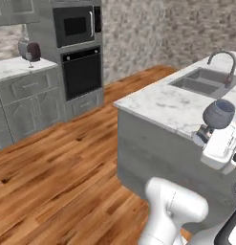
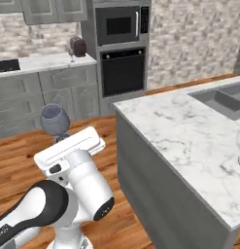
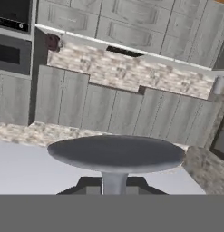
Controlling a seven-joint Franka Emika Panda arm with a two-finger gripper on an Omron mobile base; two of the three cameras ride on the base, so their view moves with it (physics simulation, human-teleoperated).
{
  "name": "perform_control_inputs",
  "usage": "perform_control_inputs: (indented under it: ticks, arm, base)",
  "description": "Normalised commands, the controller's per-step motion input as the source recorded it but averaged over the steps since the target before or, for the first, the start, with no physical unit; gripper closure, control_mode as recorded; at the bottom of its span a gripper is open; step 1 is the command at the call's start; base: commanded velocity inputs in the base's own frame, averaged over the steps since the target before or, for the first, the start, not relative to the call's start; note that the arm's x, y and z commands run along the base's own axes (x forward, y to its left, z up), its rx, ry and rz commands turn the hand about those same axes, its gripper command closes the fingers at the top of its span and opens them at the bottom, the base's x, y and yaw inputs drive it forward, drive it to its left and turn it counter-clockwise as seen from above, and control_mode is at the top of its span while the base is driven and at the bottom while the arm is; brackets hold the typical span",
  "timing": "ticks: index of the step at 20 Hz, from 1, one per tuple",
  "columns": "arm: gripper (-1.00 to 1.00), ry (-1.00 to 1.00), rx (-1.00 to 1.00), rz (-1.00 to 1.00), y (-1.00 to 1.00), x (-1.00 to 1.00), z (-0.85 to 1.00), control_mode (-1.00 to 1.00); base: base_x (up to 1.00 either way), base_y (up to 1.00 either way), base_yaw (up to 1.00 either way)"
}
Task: Retrieve the wine glasses from the counter and place one next to each plate.
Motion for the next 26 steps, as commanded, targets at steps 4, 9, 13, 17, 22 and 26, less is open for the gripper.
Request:
perform_control_inputs:
  ticks: [4,9,13,17,22,26]
  arm:
    - [1.0,0.0,0.0,0.0,0.0,0.0,0.0,1.0]
    - [1.0,0.0,0.0,0.0,0.0,0.0,0.0,1.0]
    - [1.0,0.0,0.0,0.0,0.0,0.0,0.0,1.0]
    - [1.0,0.0,0.0,0.0,0.0,0.0,0.0,1.0]
    - [1.0,0.0,0.0,0.0,0.0,0.0,0.0,1.0]
    - [1.0,0.0,0.0,0.0,0.0,0.0,0.0,1.0]
  base:
    - [-0.86,-0.95,0.7]
    - [-0.98,-1.0,0.63]
    - [-1.0,-1.0,0.41]
    - [-1.0,-1.0,0.07]
    - [-0.97,-0.78,-0.41]
    - [-0.54,-1.0,-0.36]
